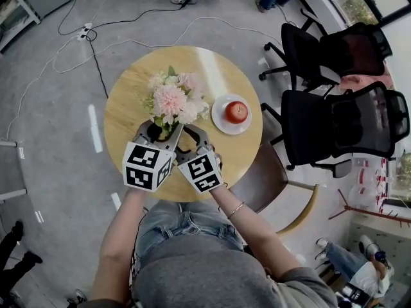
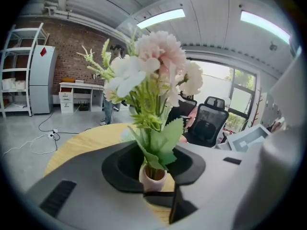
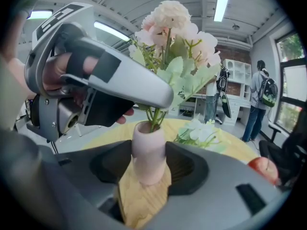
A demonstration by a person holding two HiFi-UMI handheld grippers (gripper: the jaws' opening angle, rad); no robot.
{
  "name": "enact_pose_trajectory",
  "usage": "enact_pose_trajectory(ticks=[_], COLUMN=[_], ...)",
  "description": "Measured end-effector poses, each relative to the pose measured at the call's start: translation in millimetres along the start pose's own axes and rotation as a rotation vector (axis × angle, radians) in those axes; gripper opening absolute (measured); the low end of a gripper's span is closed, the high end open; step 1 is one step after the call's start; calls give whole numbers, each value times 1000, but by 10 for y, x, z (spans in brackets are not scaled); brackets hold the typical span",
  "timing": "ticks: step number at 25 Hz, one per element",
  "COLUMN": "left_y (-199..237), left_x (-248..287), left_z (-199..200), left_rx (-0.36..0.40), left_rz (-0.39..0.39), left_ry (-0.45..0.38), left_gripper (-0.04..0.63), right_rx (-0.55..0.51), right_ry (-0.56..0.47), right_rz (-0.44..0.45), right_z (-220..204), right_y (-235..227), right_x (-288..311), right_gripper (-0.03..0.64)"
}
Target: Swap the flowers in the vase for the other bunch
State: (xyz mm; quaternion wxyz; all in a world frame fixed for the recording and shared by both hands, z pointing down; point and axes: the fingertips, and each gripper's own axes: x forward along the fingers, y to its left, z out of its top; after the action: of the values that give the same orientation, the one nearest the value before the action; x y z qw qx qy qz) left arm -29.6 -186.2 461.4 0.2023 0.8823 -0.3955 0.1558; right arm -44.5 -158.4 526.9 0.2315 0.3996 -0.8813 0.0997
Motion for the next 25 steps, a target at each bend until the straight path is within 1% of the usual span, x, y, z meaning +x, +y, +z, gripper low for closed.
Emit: enact_pose_trajectory(ticks=[5, 8, 13, 25], left_y=[-8, -27, -80, -157], left_x=[-32, -56, -116, -366], left_z=[90, 128, 226, 516], left_rx=[-11, -1, 8, -21], left_rz=[-8, -13, -22, -23], left_ry=[-23, -37, -64, -144], left_gripper=[90, 80, 72, 67], right_rx=[-2, -2, -3, 1], right_ry=[1, 2, 5, 3], right_rz=[-2, -3, -5, -17], right_z=[21, 15, -3, -36], right_y=[-7, -1, -9, -3], right_x=[-11, 0, 5, -12], right_gripper=[233, 233, 233, 233])
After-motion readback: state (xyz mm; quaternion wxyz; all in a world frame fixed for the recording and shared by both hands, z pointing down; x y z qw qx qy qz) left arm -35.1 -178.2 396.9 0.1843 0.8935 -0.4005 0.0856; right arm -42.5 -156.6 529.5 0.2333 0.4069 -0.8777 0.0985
